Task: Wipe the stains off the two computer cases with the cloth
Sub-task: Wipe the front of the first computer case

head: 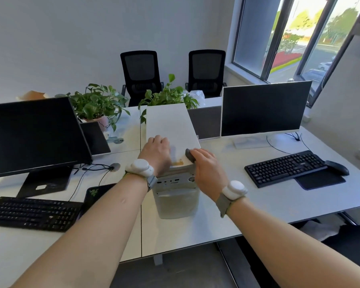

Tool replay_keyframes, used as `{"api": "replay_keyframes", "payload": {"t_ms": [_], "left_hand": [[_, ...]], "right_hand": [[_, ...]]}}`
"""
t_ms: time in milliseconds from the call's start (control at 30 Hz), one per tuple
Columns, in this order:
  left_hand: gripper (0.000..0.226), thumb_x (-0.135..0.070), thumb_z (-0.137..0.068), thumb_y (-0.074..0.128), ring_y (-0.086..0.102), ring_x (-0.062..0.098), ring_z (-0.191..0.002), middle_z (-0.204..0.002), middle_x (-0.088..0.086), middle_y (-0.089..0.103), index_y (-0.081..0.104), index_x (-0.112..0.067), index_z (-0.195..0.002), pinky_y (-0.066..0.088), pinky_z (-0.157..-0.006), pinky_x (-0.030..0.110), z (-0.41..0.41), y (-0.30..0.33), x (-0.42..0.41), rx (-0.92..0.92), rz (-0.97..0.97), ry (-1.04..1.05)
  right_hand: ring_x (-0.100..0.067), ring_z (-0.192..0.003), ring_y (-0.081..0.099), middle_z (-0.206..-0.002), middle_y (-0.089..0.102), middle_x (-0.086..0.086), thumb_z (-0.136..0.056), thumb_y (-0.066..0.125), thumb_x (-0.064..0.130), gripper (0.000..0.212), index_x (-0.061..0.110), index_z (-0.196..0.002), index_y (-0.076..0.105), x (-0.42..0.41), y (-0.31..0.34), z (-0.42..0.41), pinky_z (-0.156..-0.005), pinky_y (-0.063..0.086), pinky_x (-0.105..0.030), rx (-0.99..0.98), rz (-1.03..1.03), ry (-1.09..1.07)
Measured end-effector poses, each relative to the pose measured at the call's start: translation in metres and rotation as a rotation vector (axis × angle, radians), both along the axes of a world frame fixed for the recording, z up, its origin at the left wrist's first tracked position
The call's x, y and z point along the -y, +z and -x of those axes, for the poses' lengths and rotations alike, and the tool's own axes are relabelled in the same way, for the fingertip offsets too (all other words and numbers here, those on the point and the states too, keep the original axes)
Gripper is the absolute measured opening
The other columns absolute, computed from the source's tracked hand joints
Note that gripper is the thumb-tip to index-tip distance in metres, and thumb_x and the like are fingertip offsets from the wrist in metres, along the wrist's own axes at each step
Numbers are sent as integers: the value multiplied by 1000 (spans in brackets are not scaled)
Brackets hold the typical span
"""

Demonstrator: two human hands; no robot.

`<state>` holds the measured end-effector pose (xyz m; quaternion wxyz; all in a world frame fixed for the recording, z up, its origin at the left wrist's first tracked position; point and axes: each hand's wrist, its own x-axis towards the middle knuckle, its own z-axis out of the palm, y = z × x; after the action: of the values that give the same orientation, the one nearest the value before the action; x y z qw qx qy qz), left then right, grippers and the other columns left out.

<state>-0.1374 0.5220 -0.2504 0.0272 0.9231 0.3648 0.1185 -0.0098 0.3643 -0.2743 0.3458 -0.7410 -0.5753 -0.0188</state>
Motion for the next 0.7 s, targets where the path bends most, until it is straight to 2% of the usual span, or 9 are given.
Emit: {"api": "replay_keyframes", "payload": {"t_ms": [133, 233, 300, 333, 433, 567, 633, 700], "left_hand": [[7, -12, -102, 35, 38, 24, -99, -111, 10, 45, 37, -17, -96, 38, -93, 39, 2, -6, -3, 101, 58, -2], [7, -11, -102, 35, 47, 33, -108, -109, 10, 44, 42, -11, -103, 39, -98, 43, -1, -5, -7, 121, 104, -14], [18, -14, -103, 35, 48, 34, -115, -115, 14, 51, 46, -7, -116, 39, -100, 44, -3, -3, -10, 54, 149, 16], [19, -15, -103, 35, 50, 34, -115, -112, 12, 52, 47, -8, -115, 40, -99, 44, -4, -4, -13, 37, 142, 23], [11, -15, -101, 34, 52, 30, -99, -94, -2, 44, 43, -18, -96, 43, -92, 42, -4, -10, -15, 54, 63, 1], [2, -17, -94, 39, 44, 23, -91, -94, -2, 46, 41, -18, -94, 35, -83, 36, -3, -9, -14, 124, 69, -28], [6, -21, -90, 46, 44, 22, -92, -95, -3, 48, 41, -21, -94, 35, -83, 34, -2, -6, -10, 150, 72, -57], [3, -21, -92, 43, 48, 22, -95, -95, -5, 48, 41, -23, -94, 36, -85, 33, -1, -7, -9, 173, 88, -68]], "right_hand": [[-27, -101, 57, -112, 62, -5, -89, 47, 2, 28, 12, -110, 61, -41, 35, -23, -87, 51, -39, 36, 364, 45], [-29, -97, 57, -110, 58, -5, -89, 44, 5, 23, 22, -102, 52, -68, 48, -34, -88, 54, -45, 91, 505, 67], [-31, -99, 59, -115, 59, -6, -91, 43, 6, 28, 22, -111, 55, -82, 52, -39, -85, 54, -43, 115, 519, 83], [-32, -100, 59, -118, 59, -7, -92, 42, 7, 33, 21, -118, 57, -87, 54, -41, -82, 52, -40, 124, 516, 86], [-30, -101, 57, -125, 58, -7, -91, 42, 6, 39, 21, -124, 57, -100, 57, -35, -74, 42, -34, 139, 530, 61], [-28, -112, 58, -122, 61, -3, -93, 47, 6, 36, 21, -122, 61, -95, 51, -11, -80, 43, -32, 184, 480, 122], [-26, -111, 59, -119, 64, -2, -96, 46, 10, 34, 22, -124, 63, -83, 44, -8, -85, 46, -33, 182, 379, 220], [-26, -108, 60, -114, 67, -3, -98, 45, 14, 31, 20, -122, 64, -73, 38, -13, -90, 48, -38, 154, 301, 290]]}}
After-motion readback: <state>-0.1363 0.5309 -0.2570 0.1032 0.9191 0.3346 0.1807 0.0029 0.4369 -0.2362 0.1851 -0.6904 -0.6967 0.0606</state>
